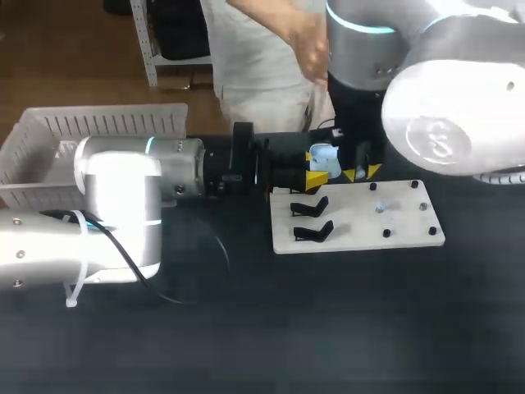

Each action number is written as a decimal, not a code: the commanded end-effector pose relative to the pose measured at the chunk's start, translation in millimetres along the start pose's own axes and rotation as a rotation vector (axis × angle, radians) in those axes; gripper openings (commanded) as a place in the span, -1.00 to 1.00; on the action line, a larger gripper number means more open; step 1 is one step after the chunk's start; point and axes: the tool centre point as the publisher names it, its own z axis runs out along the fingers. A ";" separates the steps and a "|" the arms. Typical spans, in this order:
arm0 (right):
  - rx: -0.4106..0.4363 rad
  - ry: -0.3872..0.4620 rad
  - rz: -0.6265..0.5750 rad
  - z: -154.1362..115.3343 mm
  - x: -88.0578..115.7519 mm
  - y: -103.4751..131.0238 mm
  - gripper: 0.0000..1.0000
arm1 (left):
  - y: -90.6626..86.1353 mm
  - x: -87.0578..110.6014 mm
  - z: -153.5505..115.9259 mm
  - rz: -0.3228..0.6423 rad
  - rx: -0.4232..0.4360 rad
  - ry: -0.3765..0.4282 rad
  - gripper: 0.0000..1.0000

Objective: Pick up each earbud case from the left stands, insert the matching earbuds, close the lid, and place the case in the box.

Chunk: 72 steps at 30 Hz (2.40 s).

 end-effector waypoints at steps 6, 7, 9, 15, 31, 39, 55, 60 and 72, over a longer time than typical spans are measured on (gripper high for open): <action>0.004 -0.003 0.003 0.2 1.0 1.0 -1.00 | -0.1 0.8 0.4 0.003 -0.003 -0.003 -1.00; 0.004 -0.003 0.003 0.2 1.0 1.0 -1.00 | -0.1 0.8 0.4 0.003 -0.003 -0.003 -1.00; 0.004 -0.003 0.003 0.2 1.0 1.0 -1.00 | -0.1 0.8 0.4 0.003 -0.003 -0.003 -1.00; 0.024 0.041 0.069 3.9 -9.6 -0.3 -1.00 | -0.1 0.8 0.4 0.003 -0.003 -0.003 -1.00; 0.025 0.165 0.477 2.4 -41.1 12.7 -1.00 | -0.1 0.8 0.4 0.003 -0.003 -0.003 -1.00; 0.028 0.156 0.500 1.5 -40.5 14.1 -1.00 | -0.1 0.8 0.4 0.003 -0.003 -0.003 -1.00; 0.086 0.169 0.750 1.5 -58.7 11.5 -1.00 | -0.1 0.8 0.4 0.003 -0.003 -0.003 -1.00; 0.063 0.222 0.827 1.9 -61.5 14.2 -1.00 | -0.1 0.8 0.4 0.003 -0.003 -0.003 -1.00; 0.058 0.248 0.840 2.1 -61.5 14.5 -1.00 | -0.1 0.8 0.4 0.003 -0.003 -0.003 -1.00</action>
